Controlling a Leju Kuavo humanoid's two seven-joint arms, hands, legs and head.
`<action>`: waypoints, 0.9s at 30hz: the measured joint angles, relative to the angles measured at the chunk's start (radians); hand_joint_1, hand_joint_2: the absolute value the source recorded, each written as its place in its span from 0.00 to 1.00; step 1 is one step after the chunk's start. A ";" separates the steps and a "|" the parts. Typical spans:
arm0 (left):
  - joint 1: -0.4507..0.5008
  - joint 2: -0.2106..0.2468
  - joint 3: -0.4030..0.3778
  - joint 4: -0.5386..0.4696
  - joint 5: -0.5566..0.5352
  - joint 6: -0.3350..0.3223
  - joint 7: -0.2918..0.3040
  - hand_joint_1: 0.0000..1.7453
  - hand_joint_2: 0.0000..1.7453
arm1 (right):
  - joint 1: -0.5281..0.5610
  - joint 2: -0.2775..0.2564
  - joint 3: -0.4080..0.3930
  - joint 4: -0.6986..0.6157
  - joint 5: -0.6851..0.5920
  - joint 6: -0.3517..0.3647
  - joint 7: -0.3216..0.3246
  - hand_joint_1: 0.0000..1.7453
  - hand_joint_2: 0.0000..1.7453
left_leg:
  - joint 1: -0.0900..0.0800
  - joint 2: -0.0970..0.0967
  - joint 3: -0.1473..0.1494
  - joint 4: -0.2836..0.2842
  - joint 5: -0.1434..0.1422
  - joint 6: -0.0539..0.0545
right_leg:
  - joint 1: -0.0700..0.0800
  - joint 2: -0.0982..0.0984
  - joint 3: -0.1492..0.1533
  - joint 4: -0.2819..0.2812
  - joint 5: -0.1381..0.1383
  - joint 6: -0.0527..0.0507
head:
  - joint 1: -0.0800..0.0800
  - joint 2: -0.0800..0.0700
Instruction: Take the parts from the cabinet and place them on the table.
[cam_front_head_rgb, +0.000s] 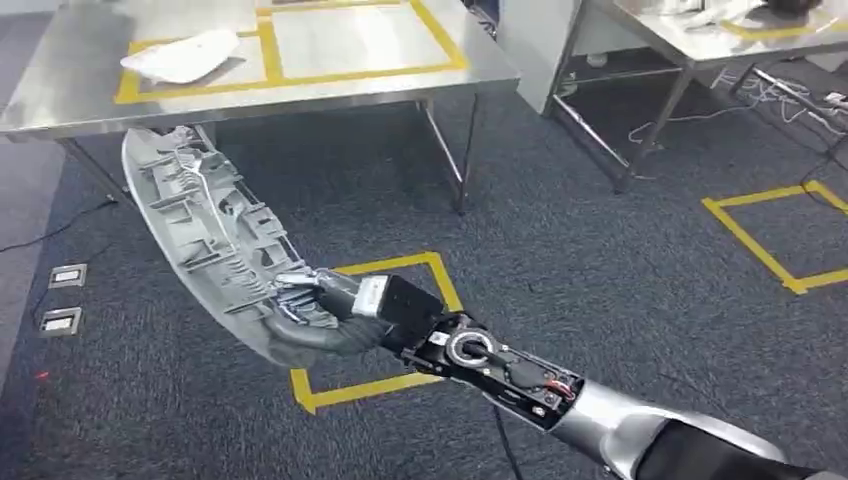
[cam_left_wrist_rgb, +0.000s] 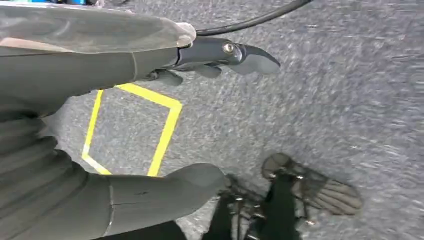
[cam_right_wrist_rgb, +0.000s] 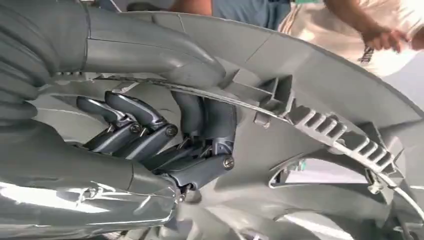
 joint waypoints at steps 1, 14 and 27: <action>-0.002 0.000 0.000 0.000 0.000 0.000 0.000 0.00 1.00 | 0.000 0.000 -0.001 0.001 0.000 0.000 0.000 1.00 1.00 | 0.001 0.000 0.004 0.000 -0.006 0.000 | -0.006 -0.001 -0.052 0.086 -0.036 0.007 | 0.004 0.000; -0.001 -0.001 0.000 0.000 -0.019 0.000 0.018 0.00 1.00 | 0.022 0.001 -0.016 0.022 -0.001 -0.081 -0.003 1.00 1.00 | 0.013 -0.002 0.073 0.044 -0.088 -0.060 | -0.029 -0.004 -0.033 -0.140 0.117 -0.010 | 0.010 0.000; 0.000 0.005 -0.001 0.000 -0.015 0.015 0.023 0.00 1.00 | 0.035 0.005 -0.021 0.039 0.010 -0.079 -0.019 1.00 1.00 | -0.017 -0.005 -0.038 0.012 0.017 -0.008 | -0.009 0.009 0.057 -0.142 0.044 -0.004 | -0.015 0.000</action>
